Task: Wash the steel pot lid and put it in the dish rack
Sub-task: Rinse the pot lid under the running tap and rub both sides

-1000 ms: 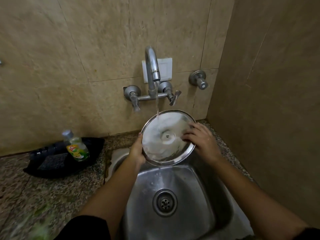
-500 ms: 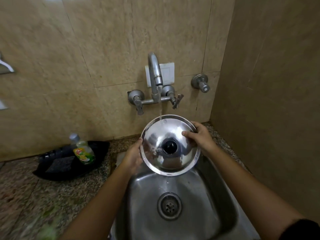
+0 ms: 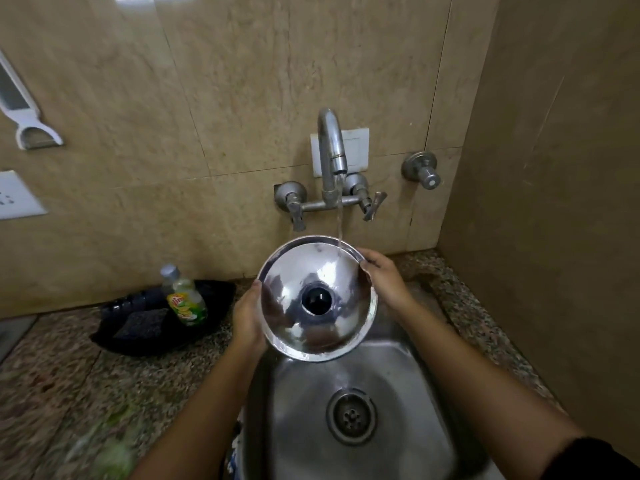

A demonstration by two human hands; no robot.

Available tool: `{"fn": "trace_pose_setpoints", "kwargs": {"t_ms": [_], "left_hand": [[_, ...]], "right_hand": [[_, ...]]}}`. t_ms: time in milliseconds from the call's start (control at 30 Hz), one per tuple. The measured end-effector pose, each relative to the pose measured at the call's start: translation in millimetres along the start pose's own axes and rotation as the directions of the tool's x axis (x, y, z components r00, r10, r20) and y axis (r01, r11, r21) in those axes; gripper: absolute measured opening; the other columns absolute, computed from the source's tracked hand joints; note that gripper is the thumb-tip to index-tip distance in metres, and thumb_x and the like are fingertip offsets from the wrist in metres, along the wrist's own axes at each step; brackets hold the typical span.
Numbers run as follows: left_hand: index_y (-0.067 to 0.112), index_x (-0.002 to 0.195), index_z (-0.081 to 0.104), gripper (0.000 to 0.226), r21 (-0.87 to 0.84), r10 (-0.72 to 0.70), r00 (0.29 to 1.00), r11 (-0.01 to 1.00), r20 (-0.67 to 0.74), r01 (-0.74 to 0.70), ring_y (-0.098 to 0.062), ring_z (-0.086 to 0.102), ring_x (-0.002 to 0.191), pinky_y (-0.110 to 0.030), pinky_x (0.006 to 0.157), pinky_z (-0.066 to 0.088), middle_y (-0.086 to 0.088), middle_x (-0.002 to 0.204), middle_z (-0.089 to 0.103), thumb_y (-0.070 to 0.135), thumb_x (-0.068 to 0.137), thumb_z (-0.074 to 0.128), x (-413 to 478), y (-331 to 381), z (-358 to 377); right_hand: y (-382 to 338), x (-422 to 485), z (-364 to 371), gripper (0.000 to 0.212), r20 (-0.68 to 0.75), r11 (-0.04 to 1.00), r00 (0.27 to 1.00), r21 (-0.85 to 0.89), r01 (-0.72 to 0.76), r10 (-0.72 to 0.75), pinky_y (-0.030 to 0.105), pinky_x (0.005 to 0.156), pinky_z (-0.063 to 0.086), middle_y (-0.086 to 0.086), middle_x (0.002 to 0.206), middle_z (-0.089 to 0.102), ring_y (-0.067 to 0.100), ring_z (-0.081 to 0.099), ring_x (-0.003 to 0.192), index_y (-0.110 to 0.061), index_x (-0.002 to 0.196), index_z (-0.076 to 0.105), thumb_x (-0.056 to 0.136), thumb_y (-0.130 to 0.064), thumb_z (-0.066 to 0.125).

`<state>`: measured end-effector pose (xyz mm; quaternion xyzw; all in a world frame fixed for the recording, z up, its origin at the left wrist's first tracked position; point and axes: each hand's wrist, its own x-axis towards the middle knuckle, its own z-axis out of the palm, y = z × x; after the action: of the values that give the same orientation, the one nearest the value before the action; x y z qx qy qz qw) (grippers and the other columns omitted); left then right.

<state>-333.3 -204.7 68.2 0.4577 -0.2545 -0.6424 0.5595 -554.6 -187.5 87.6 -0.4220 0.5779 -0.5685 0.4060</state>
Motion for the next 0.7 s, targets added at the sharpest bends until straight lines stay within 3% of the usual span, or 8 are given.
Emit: {"fn": "trace_pose_setpoints", "kwargs": {"t_ms": [100, 200, 300, 333, 467, 567, 633, 700], "left_hand": [[0.001, 0.124, 0.058, 0.042, -0.025, -0.043, 0.999, 0.999, -0.001, 0.043, -0.033, 0.057, 0.114, -0.052, 0.102, 0.043, -0.018, 0.122, 0.061, 0.029, 0.094, 0.053, 5, 4, -8], [0.006, 0.108, 0.068, 0.031, 0.008, -0.022, 1.000, 1.000, -0.004, 0.022, -0.024, 0.067, 0.095, -0.042, 0.091, 0.051, -0.013, 0.116, 0.066, 0.029, 0.091, 0.057, 4, 1, -2], [0.012, 0.090, 0.073, 0.024, 0.047, -0.044, 0.996, 0.998, 0.078, 0.041, -0.021, 0.073, 0.078, -0.035, 0.069, 0.058, -0.012, 0.101, 0.073, 0.028, 0.092, 0.055, -1, -10, 15], [0.012, 0.091, 0.072, 0.025, 0.077, -0.053, 0.994, 0.996, 0.091, 0.046, -0.024, 0.072, 0.080, -0.039, 0.068, 0.058, -0.014, 0.099, 0.074, 0.029, 0.092, 0.055, -5, -13, 22], [0.003, 0.110, 0.064, 0.034, 0.171, -0.064, 0.990, 0.984, 0.124, 0.042, -0.042, 0.060, 0.107, -0.060, 0.097, 0.044, -0.024, 0.117, 0.064, 0.030, 0.093, 0.054, -15, -25, 55], [0.007, 0.102, 0.067, 0.025, 0.169, -0.047, 0.991, 0.985, 0.124, 0.026, -0.040, 0.061, 0.104, -0.058, 0.097, 0.045, -0.022, 0.112, 0.066, 0.026, 0.094, 0.053, -18, -27, 77], [0.007, 0.102, 0.067, 0.024, 0.117, -0.042, 0.989, 0.993, 0.142, 0.026, -0.037, 0.062, 0.105, -0.052, 0.097, 0.047, -0.019, 0.113, 0.067, 0.025, 0.094, 0.053, -16, -30, 81], [0.011, 0.094, 0.069, 0.020, 0.092, -0.027, 0.991, 0.996, 0.129, 0.015, -0.027, 0.067, 0.092, -0.041, 0.084, 0.054, -0.011, 0.101, 0.071, 0.024, 0.094, 0.054, -14, -30, 77]], "right_hand": [[2, -2, 3, 0.032, 0.012, 0.999, 0.999, 0.026, -0.043, 0.042, 0.012, 0.053, 0.048, 0.005, 0.079, 0.066, 0.005, 0.062, 0.060, -0.005, 0.113, 0.064, 0.094, 0.006, 0.040], [5, -5, -8, 0.032, -0.033, 0.993, 0.997, 0.097, -0.068, 0.072, 0.014, 0.057, 0.050, 0.001, 0.080, 0.068, 0.009, 0.062, 0.067, -0.005, 0.107, 0.066, 0.091, 0.008, 0.041], [5, -9, -25, 0.032, -0.124, 0.982, 0.989, 0.181, -0.058, 0.082, 0.018, 0.063, 0.052, 0.006, 0.085, 0.068, 0.012, 0.062, 0.072, -0.006, 0.101, 0.067, 0.088, 0.010, 0.043], [5, -9, -32, 0.032, -0.167, 0.982, 0.982, 0.182, -0.054, 0.086, 0.019, 0.063, 0.051, 0.006, 0.087, 0.067, 0.013, 0.062, 0.074, -0.005, 0.103, 0.067, 0.088, 0.010, 0.042], [9, -9, -59, 0.029, -0.307, 0.998, 0.951, 0.058, -0.028, 0.045, 0.025, 0.074, 0.053, 0.005, 0.094, 0.067, 0.016, 0.063, 0.084, -0.004, 0.112, 0.065, 0.094, 0.003, 0.043], [15, -13, -71, 0.027, -0.321, 0.981, 0.940, -0.187, 0.053, -0.112, 0.031, 0.087, 0.046, 0.004, 0.111, 0.063, 0.017, 0.057, 0.102, -0.010, 0.119, 0.059, 0.097, -0.005, 0.045], [13, -16, -77, 0.024, -0.282, 0.982, 0.950, -0.166, 0.091, -0.136, 0.027, 0.084, 0.044, 0.002, 0.109, 0.063, 0.014, 0.056, 0.099, -0.012, 0.118, 0.058, 0.096, -0.008, 0.048], [7, -19, -83, 0.014, -0.214, 0.997, 0.975, -0.045, 0.056, -0.064, 0.023, 0.071, 0.049, 0.000, 0.093, 0.068, 0.016, 0.061, 0.087, -0.014, 0.102, 0.064, 0.094, -0.009, 0.054]]}}
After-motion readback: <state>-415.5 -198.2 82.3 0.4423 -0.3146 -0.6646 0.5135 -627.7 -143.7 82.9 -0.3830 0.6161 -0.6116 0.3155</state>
